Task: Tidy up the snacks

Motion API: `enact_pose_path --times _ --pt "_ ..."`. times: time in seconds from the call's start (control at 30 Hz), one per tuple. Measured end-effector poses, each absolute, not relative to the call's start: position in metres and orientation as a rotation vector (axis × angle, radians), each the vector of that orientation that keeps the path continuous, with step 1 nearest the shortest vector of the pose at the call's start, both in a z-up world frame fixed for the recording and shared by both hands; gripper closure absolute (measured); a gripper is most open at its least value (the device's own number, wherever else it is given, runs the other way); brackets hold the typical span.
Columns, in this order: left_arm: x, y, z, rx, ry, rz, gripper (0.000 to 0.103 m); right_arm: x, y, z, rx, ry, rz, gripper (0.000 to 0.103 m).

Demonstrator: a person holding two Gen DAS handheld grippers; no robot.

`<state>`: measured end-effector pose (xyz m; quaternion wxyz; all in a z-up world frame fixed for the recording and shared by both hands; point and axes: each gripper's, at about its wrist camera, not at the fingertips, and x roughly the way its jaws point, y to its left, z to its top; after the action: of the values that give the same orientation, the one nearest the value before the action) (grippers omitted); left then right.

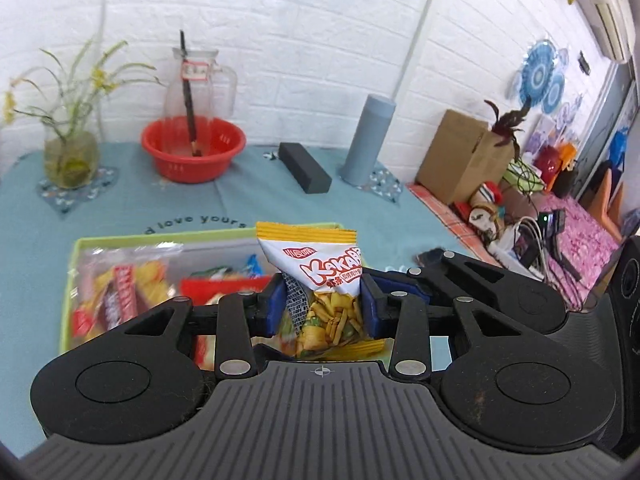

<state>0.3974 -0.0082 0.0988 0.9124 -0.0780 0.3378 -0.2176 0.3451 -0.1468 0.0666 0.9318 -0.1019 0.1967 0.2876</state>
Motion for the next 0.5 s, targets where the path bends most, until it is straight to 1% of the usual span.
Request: enact_pose_path --times 0.07,0.13,0.2,0.23,0.27,0.3,0.33,0.37,0.47,0.5 --pt "0.425 -0.015 0.092 -0.177 0.734 -0.448 0.086 0.370 -0.151 0.063 -0.213 0.450 0.569 0.028" --pt "0.443 -0.024 0.082 -0.160 0.751 -0.447 0.082 0.388 -0.153 0.055 -0.216 0.494 0.555 0.025" --pt "0.456 -0.030 0.070 -0.141 0.768 -0.440 0.068 0.399 -0.154 0.043 -0.217 0.525 0.539 0.022" --pt "0.460 -0.032 0.063 -0.141 0.771 -0.440 0.067 0.403 -0.156 0.039 -0.203 0.527 0.536 0.018" --pt "0.464 -0.033 0.060 -0.146 0.764 -0.445 0.062 0.405 -0.159 0.035 -0.193 0.532 0.529 0.015" --pt "0.465 -0.032 0.058 -0.151 0.755 -0.450 0.051 0.408 -0.165 0.033 -0.179 0.528 0.522 0.008" --pt "0.465 -0.029 0.059 -0.161 0.738 -0.451 0.044 0.409 -0.169 0.031 -0.168 0.528 0.524 0.009" --pt "0.464 -0.026 0.061 -0.166 0.716 -0.444 0.034 0.408 -0.172 0.031 -0.154 0.521 0.527 0.009" --pt "0.447 -0.013 0.074 -0.153 0.631 -0.422 0.032 0.393 -0.179 0.037 -0.150 0.474 0.524 0.009" --pt "0.439 -0.009 0.080 -0.151 0.604 -0.417 0.029 0.384 -0.183 0.039 -0.146 0.450 0.520 0.009"
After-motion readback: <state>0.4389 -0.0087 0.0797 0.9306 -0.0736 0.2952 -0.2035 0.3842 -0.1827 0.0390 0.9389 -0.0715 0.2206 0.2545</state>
